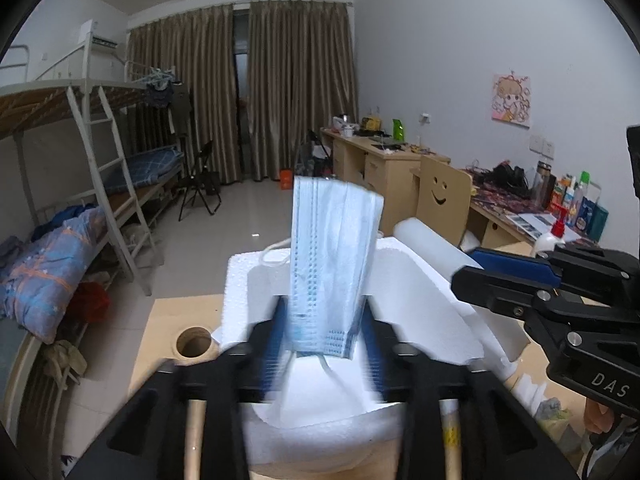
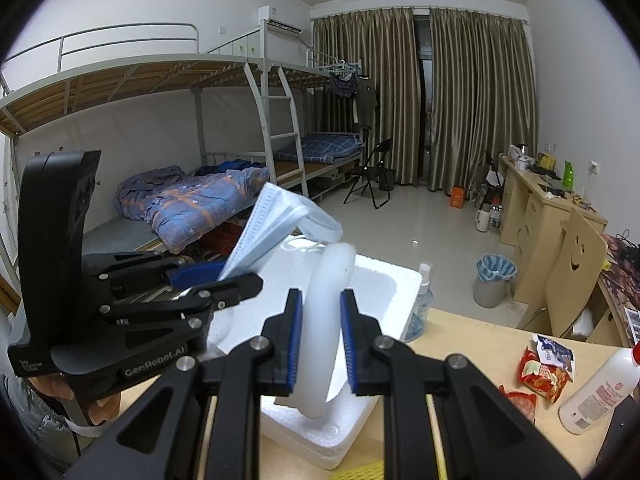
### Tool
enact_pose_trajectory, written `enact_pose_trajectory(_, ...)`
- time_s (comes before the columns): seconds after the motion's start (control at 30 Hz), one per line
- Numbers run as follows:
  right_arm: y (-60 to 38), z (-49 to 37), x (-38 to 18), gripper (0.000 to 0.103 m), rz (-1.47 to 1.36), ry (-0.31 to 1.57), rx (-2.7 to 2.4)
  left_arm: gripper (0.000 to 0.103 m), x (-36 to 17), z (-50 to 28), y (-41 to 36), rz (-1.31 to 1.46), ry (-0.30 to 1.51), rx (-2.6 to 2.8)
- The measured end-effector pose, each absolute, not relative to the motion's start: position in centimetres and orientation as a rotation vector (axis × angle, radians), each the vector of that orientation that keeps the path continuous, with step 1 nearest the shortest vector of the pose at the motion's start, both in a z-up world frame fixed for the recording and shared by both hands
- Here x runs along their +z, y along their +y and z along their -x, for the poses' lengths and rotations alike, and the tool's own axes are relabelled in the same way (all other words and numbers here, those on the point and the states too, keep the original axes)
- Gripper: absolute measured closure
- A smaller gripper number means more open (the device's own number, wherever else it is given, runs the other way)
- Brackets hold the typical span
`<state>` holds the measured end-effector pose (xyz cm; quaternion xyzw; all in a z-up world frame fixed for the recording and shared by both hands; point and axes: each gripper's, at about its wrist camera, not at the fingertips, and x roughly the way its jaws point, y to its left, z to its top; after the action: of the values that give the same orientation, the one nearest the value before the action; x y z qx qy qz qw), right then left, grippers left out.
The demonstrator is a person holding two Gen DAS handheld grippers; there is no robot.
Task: Organize soft objects
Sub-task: 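Open the left tool to drop the mask into the box while the right tool releases the tube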
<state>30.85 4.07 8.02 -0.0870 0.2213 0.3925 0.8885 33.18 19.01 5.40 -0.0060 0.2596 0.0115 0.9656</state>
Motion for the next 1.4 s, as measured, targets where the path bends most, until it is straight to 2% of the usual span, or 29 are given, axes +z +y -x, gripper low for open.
enact_pose_trajectory(0.1,4.1,-31.0,8.2,0.081,0.18,0.457,0.814,0.019,5.7,-32.8,19.5,0.031,0.5,0.053)
enact_pose_trajectory(0.5,4.3,-31.0,8.0,0.081,0.18,0.456,0.813,0.017,7.0,-30.3,20.3,0.036,0.423,0.1)
enact_pose_trajectory(0.53,4.3,-31.0,8.0,0.081,0.181,0.455,0.815,0.016,7.0,-30.1,20.3,0.035,0.418,0.104)
enact_pose_trajectory(0.6,4.3,-31.0,8.1,0.081,0.18,0.454,0.819,0.005,7.1,-29.4,19.9,0.024,0.4,0.119)
enact_pose_trajectory(0.63,4.2,-30.9,8.2,0.081,0.181,0.453,0.819,0.003,7.2,-29.0,19.9,0.017,0.387,0.133)
enact_pose_trajectory(0.8,4.3,-30.8,8.1,0.081,0.187,0.449,0.826,0.0,7.4,-27.7,20.0,0.015,0.351,0.162)
enact_pose_trajectory(1.3,6.0,-31.6,7.3,0.08,0.209,0.479,0.843,0.0,6.6,-27.2,21.3,0.035,0.363,0.149)
enact_pose_trajectory(1.37,6.1,-31.8,7.1,0.074,0.216,0.482,0.825,0.0,6.5,-27.3,21.5,0.041,0.368,0.149)
enact_pose_trajectory(1.4,6.1,-31.9,7.2,0.066,0.217,0.479,0.819,0.0,6.4,-27.3,21.5,0.043,0.369,0.149)
